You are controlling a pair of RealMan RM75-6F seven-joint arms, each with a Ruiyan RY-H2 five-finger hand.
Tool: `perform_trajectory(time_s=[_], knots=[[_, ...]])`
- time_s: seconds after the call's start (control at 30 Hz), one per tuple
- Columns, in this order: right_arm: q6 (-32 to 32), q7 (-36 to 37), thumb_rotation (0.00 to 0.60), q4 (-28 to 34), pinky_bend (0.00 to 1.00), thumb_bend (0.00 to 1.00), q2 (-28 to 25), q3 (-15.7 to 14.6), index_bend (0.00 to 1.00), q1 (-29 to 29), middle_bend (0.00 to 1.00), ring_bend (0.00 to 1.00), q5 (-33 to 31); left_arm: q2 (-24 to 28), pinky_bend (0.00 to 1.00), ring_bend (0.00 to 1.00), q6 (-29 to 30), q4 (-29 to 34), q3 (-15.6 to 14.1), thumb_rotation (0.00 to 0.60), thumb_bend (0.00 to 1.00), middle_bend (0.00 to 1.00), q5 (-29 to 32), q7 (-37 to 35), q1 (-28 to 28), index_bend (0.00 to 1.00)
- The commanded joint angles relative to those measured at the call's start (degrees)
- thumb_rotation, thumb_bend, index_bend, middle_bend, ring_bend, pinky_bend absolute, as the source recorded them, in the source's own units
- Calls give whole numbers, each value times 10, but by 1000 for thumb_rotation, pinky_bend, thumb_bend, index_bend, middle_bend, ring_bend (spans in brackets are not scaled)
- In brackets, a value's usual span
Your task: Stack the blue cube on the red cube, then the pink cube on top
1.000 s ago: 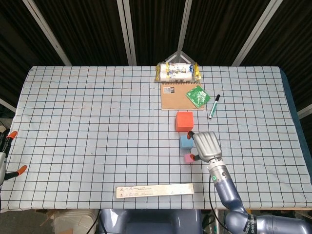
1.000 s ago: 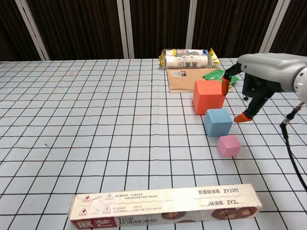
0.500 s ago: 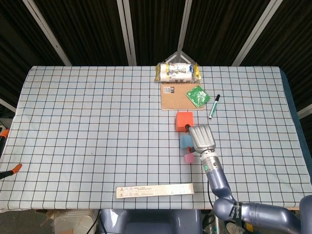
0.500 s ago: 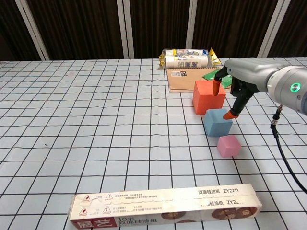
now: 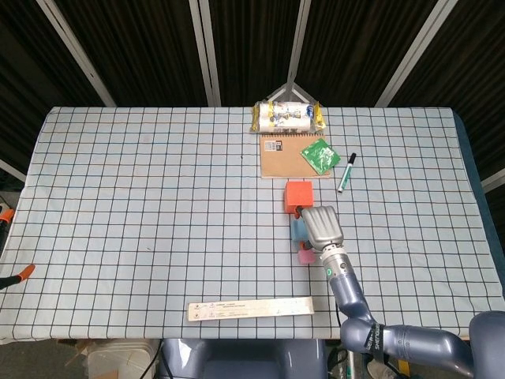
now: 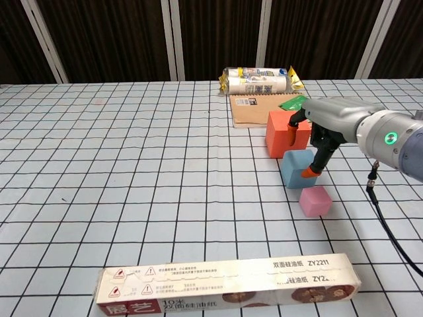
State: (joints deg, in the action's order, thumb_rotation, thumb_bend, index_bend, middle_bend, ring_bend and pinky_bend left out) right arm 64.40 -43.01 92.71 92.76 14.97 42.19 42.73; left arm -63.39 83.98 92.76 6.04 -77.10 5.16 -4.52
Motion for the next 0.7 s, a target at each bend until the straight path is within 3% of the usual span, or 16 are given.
perform_trajectory(time_s=[0.03,0.7], knots=[[1,5,600,-6,1000,52,5,-1,415,2,1000,1000,0,-1,0,0,-2,0,0,600,164,0,0,1,-1,33],[-10,26,600,-42,1000,52,15,-9,403,13,1000,1000,-16,-3,0,0,-3,1,2,600,163,0,7,9,-3,34]])
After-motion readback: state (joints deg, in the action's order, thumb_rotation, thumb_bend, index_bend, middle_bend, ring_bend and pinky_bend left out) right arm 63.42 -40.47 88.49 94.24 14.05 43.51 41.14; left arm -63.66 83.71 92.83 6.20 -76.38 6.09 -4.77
